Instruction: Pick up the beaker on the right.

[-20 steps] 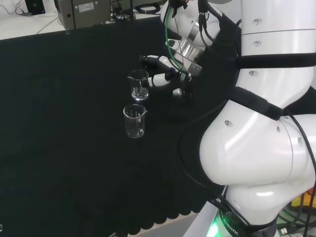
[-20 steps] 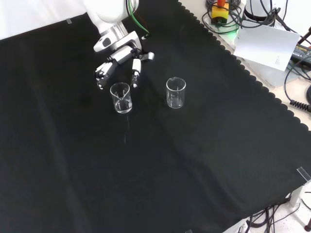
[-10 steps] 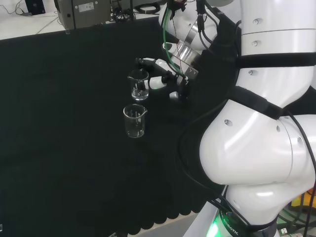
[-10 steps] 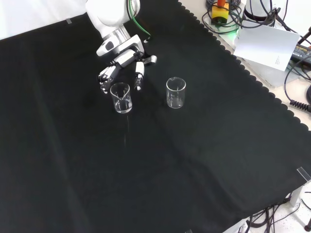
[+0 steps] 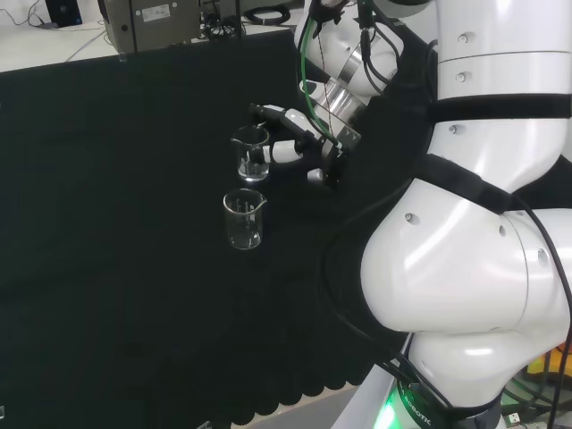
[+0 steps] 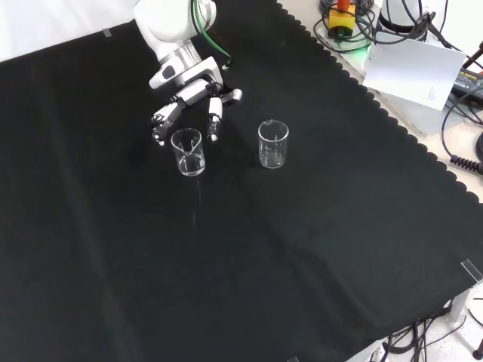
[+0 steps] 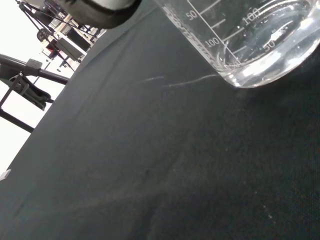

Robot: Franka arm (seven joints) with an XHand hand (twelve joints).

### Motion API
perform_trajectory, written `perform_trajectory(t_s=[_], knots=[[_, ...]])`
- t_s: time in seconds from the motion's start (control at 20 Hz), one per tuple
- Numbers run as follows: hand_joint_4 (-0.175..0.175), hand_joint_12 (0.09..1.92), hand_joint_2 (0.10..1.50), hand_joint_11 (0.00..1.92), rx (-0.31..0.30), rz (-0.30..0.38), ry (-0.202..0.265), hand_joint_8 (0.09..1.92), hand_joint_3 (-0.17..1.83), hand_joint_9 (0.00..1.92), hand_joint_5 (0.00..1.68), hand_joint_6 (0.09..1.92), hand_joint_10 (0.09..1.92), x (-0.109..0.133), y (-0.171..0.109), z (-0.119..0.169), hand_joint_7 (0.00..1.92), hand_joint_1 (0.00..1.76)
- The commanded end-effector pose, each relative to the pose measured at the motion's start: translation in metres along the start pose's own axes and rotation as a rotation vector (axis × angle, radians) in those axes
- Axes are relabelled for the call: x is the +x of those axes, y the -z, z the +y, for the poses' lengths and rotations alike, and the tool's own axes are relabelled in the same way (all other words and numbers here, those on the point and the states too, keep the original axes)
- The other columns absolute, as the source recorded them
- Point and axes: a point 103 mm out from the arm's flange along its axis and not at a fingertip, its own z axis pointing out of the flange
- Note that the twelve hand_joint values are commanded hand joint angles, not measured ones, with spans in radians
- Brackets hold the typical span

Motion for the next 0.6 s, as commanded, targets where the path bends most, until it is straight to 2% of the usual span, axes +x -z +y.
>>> perform_trajectory(t_s=[0.05, 0.25, 0.4, 0.5, 0.6], knots=[[-0.04, 1.4, 0.85, 0.02, -0.003, 0.039, -0.009, 0.66, -0.17, 0.35, 0.26, 0.09, 0.62, -0.007, -0.0095, -0.0014, 0.15, 0.8], [-0.041, 1.4, 0.85, 0.02, 0.0, 0.038, -0.015, 0.68, -0.17, 0.37, 0.29, 0.09, 0.63, -0.0084, -0.0158, -0.0021, 0.18, 0.77], [-0.042, 1.4, 0.85, 0.03, -0.032, 0.085, -0.01, 0.69, -0.17, 0.38, 0.31, 0.09, 0.63, -0.0117, -0.0156, -0.0034, 0.2, 0.77], [-0.044, 1.41, 0.85, 0.03, -0.015, 0.109, 0.006, 0.7, -0.17, 0.4, 0.33, 0.09, 0.64, -0.013, -0.0163, -0.0026, 0.23, 0.77], [-0.045, 1.41, 0.85, 0.04, -0.023, 0.12, 0.003, 0.72, -0.17, 0.42, 0.35, 0.09, 0.65, -0.0155, -0.0155, -0.0024, 0.25, 0.77]])
